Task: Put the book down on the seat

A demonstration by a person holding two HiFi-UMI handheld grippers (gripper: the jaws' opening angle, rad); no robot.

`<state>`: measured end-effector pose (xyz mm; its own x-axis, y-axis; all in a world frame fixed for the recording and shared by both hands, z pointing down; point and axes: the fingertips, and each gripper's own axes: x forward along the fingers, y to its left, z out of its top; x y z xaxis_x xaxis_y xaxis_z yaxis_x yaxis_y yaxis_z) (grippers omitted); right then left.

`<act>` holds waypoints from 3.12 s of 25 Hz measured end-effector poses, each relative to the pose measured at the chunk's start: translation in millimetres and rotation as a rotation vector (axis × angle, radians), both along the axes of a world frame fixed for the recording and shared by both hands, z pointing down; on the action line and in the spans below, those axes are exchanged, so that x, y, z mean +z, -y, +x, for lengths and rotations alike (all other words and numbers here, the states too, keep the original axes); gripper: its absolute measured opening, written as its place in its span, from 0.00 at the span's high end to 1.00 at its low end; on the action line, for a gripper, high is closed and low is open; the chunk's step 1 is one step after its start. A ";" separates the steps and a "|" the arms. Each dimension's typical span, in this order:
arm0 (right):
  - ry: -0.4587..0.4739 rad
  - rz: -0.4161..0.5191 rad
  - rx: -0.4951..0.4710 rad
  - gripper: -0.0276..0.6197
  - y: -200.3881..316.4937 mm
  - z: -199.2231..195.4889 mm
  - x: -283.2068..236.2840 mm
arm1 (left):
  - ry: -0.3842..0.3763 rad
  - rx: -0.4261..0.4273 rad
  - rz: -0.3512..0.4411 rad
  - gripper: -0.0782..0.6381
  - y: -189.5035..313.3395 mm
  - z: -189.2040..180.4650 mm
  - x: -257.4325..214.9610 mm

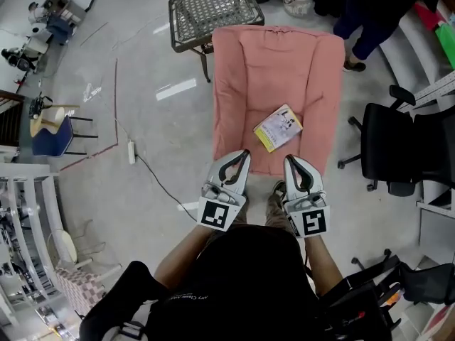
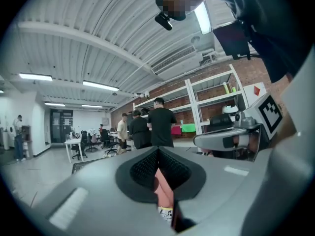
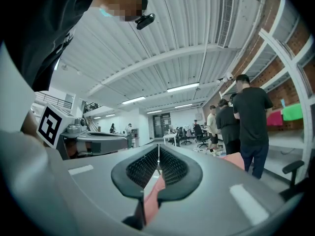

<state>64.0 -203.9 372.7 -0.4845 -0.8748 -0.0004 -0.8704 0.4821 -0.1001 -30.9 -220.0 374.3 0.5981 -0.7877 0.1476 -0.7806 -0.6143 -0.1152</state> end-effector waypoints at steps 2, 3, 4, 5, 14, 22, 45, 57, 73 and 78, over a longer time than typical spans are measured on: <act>-0.019 -0.011 -0.005 0.93 -5.8 0.2 7.9 | -0.003 -0.042 -0.010 0.90 -6.7 2.4 3.2; -0.025 -0.010 -0.008 0.93 -9.0 -1.4 9.0 | -0.011 -0.051 -0.007 0.90 -10.2 4.0 2.5; -0.029 -0.008 -0.010 0.93 -13.3 -3.3 8.4 | -0.019 -0.053 0.002 0.90 -14.5 5.5 0.4; -0.033 -0.006 -0.010 0.93 -18.9 -5.2 6.7 | -0.027 -0.050 0.012 0.90 -20.1 6.7 -2.4; -0.103 0.015 0.012 0.94 -97.6 -35.6 0.9 | -0.112 -0.011 0.058 0.90 -97.9 -14.3 -9.4; -0.098 -0.020 0.044 0.94 -190.3 -92.2 -2.2 | -0.152 0.020 0.064 0.90 -181.9 -57.1 -14.3; -0.084 -0.042 -0.009 0.94 -282.5 -42.0 14.9 | -0.130 0.016 0.032 0.90 -283.4 -6.0 3.2; -0.106 -0.034 0.013 0.95 -275.9 -59.3 5.7 | -0.142 0.011 0.037 0.90 -280.3 -20.7 1.6; -0.141 -0.048 0.027 0.95 -262.1 -78.2 8.7 | -0.159 0.047 0.019 0.90 -265.0 -35.8 7.2; -0.167 -0.072 0.028 0.95 -251.1 -84.0 14.0 | -0.164 0.066 0.008 0.90 -257.1 -44.1 14.4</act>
